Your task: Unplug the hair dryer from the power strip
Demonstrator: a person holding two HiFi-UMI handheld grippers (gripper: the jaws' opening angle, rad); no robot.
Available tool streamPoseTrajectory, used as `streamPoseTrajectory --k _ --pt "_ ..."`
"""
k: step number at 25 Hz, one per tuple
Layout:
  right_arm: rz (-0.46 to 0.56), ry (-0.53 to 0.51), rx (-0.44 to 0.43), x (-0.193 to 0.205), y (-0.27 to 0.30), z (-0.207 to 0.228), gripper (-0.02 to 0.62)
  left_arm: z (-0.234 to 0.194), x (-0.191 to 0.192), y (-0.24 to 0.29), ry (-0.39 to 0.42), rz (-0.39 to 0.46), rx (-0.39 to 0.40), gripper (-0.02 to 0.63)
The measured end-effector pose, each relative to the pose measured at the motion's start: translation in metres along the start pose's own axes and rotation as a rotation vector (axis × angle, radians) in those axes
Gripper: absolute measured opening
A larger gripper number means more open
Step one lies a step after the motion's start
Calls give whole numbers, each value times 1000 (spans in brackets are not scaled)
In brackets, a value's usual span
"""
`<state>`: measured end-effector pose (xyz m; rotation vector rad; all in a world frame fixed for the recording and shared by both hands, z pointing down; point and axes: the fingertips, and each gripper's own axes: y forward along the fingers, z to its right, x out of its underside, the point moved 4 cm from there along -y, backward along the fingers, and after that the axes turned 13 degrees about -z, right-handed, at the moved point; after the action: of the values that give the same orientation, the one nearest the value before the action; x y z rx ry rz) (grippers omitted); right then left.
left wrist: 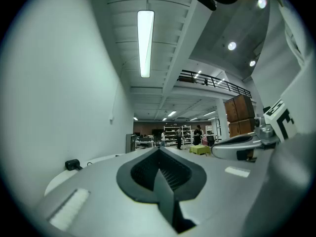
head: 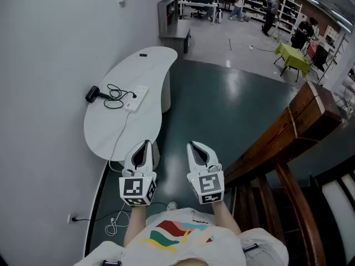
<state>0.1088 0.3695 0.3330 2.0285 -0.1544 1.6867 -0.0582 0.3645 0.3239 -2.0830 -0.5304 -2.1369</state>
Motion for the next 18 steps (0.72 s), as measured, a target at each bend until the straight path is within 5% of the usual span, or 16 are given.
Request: streamPoseTrajectory --k 18 --pt "38 8 -20 -2 7 -21 12 -17 0 2 -18 34 49 -2"
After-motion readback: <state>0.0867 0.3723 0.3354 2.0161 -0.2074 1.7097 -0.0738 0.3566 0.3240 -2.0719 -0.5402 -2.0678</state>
